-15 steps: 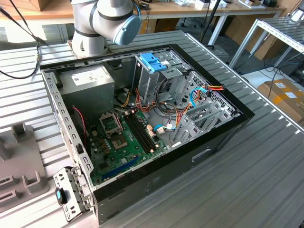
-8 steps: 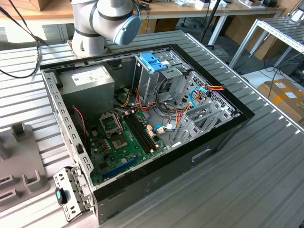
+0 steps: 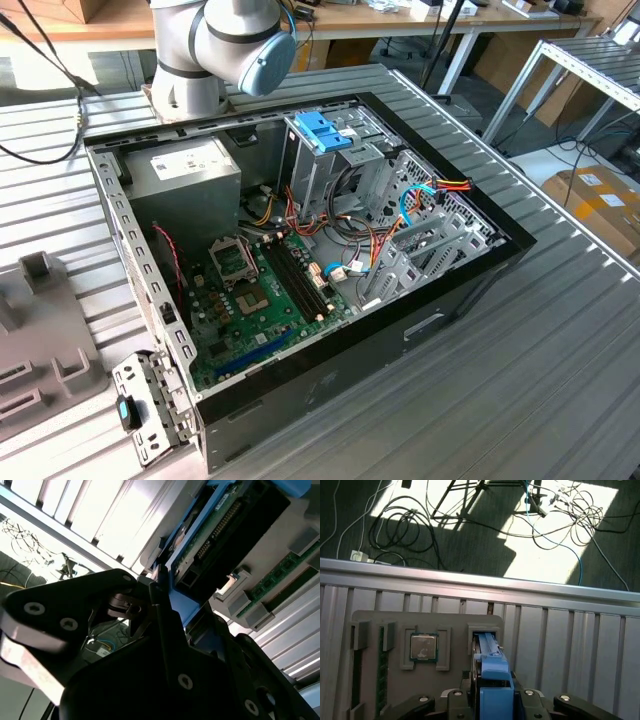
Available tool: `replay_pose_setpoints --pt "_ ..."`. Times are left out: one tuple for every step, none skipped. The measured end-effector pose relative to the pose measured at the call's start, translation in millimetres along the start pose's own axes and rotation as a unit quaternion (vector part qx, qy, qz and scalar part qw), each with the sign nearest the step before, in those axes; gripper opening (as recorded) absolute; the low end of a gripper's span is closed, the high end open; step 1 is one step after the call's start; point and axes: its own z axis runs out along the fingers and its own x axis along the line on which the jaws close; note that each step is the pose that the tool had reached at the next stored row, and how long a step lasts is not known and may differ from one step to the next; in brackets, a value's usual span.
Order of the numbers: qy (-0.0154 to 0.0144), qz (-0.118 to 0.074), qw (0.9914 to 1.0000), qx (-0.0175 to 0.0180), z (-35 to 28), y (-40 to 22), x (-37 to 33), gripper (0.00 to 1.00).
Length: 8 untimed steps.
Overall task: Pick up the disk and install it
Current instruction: 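Pick up the disk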
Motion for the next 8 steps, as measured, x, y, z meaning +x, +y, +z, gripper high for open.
replay_pose_setpoints --pt "-0.0004 0.000 1.00000 0.0000 -0.4 0.0 -0.1 0.38" --pt "-0.0007 0.000 1.00000 0.0000 -0.7 0.0 -0.1 0.38" --pt "-0.0011 0.000 1.00000 0.0001 -1.0 0.0 -0.2 0.38" --pt "-0.0013 0.000 1.00000 0.0001 -1.3 0.0 -0.2 0.38" --pt "-0.0015 0.000 1.00000 0.0001 -1.5 0.0 -0.2 0.38" --pt "-0.0017 0.000 1.00000 0.0001 -1.7 0.0 -0.2 0.38" --pt "-0.0019 0.000 1.00000 0.0001 -1.9 0.1 -0.3 0.38" --pt "-0.0020 0.000 1.00000 0.0002 -2.2 0.0 -0.3 0.38"
